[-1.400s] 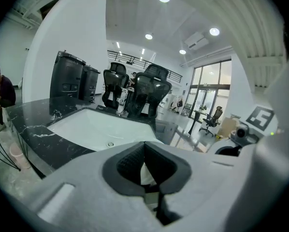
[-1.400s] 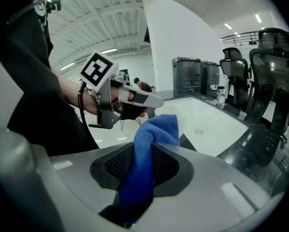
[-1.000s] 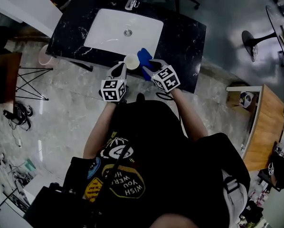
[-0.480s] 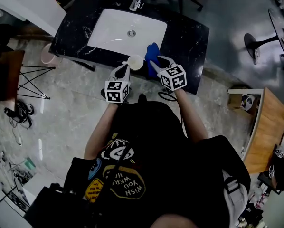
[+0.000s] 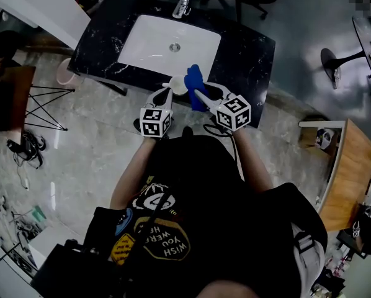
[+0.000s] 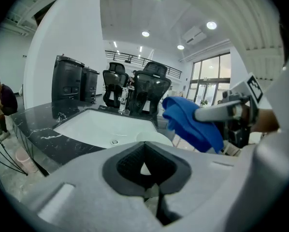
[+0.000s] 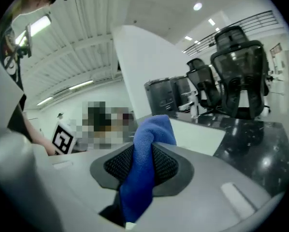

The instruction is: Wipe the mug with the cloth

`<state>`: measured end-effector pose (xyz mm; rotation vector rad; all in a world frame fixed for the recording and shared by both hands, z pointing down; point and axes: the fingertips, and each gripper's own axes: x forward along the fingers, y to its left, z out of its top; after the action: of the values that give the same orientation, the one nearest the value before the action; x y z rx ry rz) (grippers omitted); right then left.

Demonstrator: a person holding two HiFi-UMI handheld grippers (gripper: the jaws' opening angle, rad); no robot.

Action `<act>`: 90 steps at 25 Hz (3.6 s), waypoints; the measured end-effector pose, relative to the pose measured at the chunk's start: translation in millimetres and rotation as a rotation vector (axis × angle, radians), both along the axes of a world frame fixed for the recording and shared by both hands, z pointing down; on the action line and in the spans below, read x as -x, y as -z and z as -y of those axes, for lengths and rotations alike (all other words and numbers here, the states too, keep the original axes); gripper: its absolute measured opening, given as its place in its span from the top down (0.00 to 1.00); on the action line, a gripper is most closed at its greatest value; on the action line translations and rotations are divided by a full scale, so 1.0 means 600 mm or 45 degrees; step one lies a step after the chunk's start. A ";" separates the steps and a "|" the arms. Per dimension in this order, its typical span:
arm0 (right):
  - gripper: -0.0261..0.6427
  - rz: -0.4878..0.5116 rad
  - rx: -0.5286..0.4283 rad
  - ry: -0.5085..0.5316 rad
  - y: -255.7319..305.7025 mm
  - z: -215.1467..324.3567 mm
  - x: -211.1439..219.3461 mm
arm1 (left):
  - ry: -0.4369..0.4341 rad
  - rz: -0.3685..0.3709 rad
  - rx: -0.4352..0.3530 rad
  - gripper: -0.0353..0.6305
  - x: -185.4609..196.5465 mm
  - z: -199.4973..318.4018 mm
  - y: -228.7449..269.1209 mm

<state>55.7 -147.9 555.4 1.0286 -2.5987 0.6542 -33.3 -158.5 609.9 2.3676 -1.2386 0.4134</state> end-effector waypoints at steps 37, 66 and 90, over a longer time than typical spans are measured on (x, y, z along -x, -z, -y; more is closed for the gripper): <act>0.80 -0.374 0.071 0.243 -0.109 -0.024 0.018 | 0.032 -0.015 0.015 0.94 0.002 -0.003 -0.001; 0.81 -0.326 0.018 -0.084 -0.072 0.058 -0.063 | 0.008 -0.003 0.109 0.94 0.004 -0.018 -0.015; 0.81 -0.430 0.155 0.075 -0.111 -0.048 -0.053 | 0.104 -0.038 0.125 0.94 0.017 -0.021 -0.014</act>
<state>87.3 -118.8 622.0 0.9311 -2.2601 0.5617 -43.6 -146.2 618.1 2.2251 -1.2667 0.4017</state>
